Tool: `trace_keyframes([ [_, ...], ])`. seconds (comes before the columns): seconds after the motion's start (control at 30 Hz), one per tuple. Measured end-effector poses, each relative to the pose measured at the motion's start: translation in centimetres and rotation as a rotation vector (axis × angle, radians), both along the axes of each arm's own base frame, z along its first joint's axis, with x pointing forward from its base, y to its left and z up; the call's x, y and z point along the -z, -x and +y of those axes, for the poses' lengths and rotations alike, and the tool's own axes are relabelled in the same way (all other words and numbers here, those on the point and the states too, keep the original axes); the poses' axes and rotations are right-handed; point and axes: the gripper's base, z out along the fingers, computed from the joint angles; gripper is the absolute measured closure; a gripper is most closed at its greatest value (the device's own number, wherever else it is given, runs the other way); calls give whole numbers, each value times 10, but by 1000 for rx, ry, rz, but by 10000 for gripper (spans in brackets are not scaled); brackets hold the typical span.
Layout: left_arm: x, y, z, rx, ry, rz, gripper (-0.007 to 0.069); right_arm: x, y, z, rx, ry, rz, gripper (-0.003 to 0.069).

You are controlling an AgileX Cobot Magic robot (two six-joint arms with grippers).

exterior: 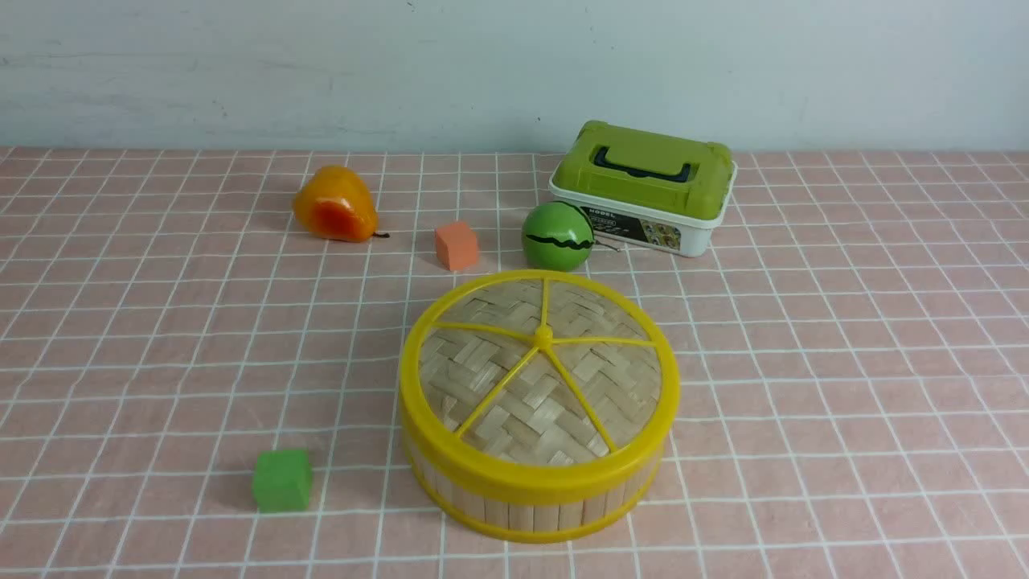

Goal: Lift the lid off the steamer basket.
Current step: Use the right arm to lift the lid of the steamer

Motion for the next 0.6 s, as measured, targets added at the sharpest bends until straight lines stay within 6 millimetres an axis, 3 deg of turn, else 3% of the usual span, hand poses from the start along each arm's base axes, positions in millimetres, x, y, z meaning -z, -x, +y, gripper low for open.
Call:
trace_keyframes([
  [0.6, 0, 0, 0, 0, 0, 0, 386, 0, 0, 0, 0, 0, 0, 501],
])
